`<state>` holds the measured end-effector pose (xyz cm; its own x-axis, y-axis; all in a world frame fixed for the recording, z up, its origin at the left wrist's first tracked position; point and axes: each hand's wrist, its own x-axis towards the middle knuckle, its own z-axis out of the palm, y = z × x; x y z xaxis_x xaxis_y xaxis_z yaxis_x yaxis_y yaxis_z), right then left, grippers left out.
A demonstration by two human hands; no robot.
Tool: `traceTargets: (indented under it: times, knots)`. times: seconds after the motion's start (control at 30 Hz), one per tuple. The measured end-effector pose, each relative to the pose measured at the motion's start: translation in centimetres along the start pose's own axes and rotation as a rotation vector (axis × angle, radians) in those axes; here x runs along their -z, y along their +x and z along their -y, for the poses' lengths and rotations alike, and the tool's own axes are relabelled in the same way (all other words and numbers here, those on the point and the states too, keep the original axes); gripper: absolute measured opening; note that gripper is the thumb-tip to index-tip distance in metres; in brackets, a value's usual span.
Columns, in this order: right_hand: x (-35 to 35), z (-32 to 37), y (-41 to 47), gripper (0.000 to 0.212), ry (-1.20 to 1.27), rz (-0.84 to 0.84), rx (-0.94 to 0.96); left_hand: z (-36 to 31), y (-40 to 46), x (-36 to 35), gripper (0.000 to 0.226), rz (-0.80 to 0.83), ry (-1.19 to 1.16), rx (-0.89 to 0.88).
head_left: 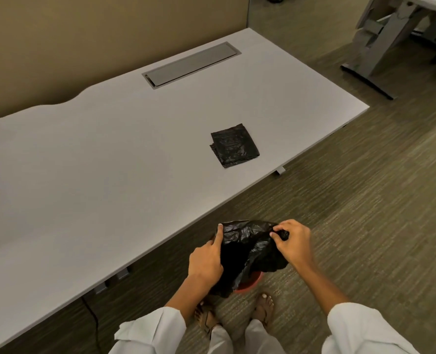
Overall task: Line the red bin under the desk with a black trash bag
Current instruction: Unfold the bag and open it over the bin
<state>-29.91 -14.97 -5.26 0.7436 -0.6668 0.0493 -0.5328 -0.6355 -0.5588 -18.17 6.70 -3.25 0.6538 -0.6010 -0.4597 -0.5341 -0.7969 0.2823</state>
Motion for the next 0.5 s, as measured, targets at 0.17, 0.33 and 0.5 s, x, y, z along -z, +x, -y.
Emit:
traceTargets:
  times: [0.17,0.33,0.5]
  knots:
    - [-1.9,-2.3,1.3,0.057,-0.150,0.256,0.166,0.7,2.5,-1.6,0.100,0.039,0.079,0.075]
    - [-3.6,-4.7,2.5,0.079,-0.233,0.442,0.221,1.1,3.6,-4.1,0.077,-0.036,-0.008,-0.012]
    - [-4.7,-6.9,3.2,0.088,-0.120,0.498,0.141,2.7,3.7,-7.2,0.036,0.004,0.050,-0.366]
